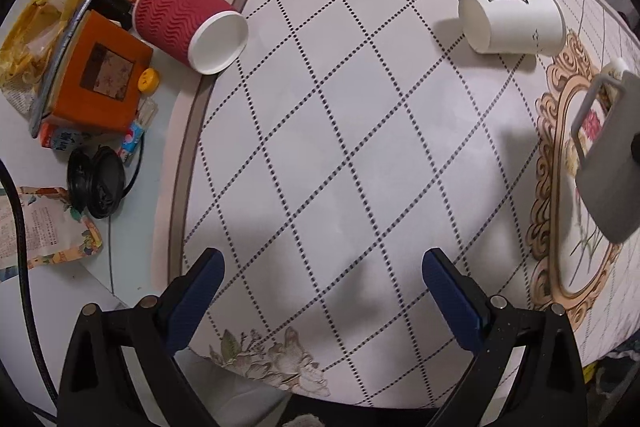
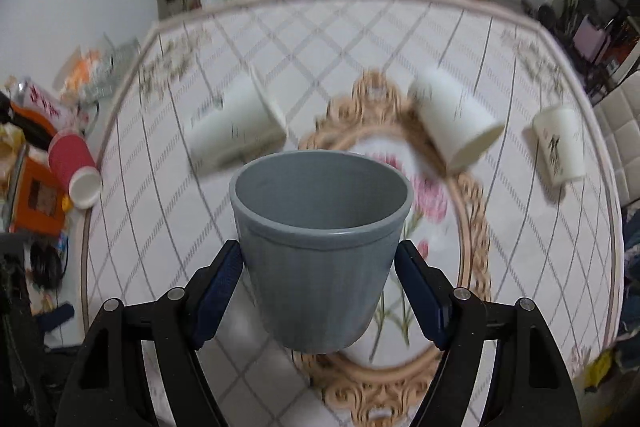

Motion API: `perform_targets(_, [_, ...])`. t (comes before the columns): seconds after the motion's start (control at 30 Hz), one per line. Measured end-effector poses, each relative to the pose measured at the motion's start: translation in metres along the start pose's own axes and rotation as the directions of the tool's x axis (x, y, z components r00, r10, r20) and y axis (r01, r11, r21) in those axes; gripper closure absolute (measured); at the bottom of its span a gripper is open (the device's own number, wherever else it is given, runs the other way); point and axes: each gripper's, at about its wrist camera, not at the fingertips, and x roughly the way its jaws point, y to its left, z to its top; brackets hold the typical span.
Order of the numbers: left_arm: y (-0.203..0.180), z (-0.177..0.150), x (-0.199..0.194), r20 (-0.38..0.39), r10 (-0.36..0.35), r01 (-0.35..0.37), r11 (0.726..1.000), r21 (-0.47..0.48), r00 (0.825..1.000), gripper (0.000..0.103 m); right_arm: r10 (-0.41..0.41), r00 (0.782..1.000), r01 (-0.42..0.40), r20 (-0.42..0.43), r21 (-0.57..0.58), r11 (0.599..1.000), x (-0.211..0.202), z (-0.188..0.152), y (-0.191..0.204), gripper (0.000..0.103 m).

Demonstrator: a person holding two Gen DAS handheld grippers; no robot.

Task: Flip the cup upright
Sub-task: 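Rotate the grey mug with the right tool so its opening faces up, then lower the grey mug onto the flower oval and open the right tool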

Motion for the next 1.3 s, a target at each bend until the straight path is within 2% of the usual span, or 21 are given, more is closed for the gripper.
perform_targets(0.17, [-0.003,0.014,0.006,0.017,-0.002,0.002,1.0,-0.004,1.0,0.002,-0.025,0.99,0.023,0.139,0.012,1.0,0.007,0.009,0.006,0.023])
perform_targets(0.3, [-0.007,0.021,0.013,0.035,0.012,-0.012,1.0,0.006,0.999,0.002,-0.07,0.968,0.069,0.24,0.015,0.998,0.022,0.004,0.013,0.023])
perform_targets(0.5, [-0.011,0.013,0.021,0.048,0.032,-0.035,0.998,0.05,0.998,0.002,-0.092,0.949,0.101,0.301,-0.013,0.995,0.032,-0.021,0.021,0.023])
perform_targets(0.63, [-0.011,0.005,0.021,0.054,0.029,-0.033,0.997,0.075,0.998,0.002,-0.081,0.95,0.094,0.302,-0.028,0.995,0.029,-0.041,0.02,0.023])
perform_targets(0.73, [-0.013,-0.003,0.015,0.069,0.03,-0.036,0.995,0.089,0.997,0.002,-0.065,0.966,0.068,0.251,-0.006,0.998,0.03,-0.053,0.015,0.023])
perform_targets(0.9, [-0.014,-0.017,0.003,0.1,0.022,-0.033,0.993,0.111,0.995,0.002,-0.068,0.977,0.068,0.203,0.009,0.998,0.023,-0.071,0.009,0.022])
perform_targets(0.97, [-0.012,-0.024,-0.006,0.114,0.019,-0.033,0.992,0.121,0.993,0.002,-0.081,0.978,0.078,0.191,0.022,0.997,0.018,-0.079,0.005,0.016])
perform_targets(1.1, [-0.009,-0.041,-0.028,0.15,0.009,-0.027,0.992,0.122,0.989,0.002,-0.115,0.976,0.105,0.185,0.063,0.992,-0.007,-0.094,-0.009,0.011])
perform_targets(1.17, [-0.007,-0.05,-0.044,0.173,-0.006,-0.015,0.993,0.12,0.985,0.002,-0.131,0.973,0.118,0.189,0.076,0.99,-0.024,-0.098,-0.014,0.002])
perform_targets(1.3, [-0.009,-0.075,-0.085,0.233,-0.039,0.008,0.991,0.132,0.972,0.002,-0.188,0.959,0.18,0.213,0.059,0.982,-0.075,-0.104,-0.02,0.001])
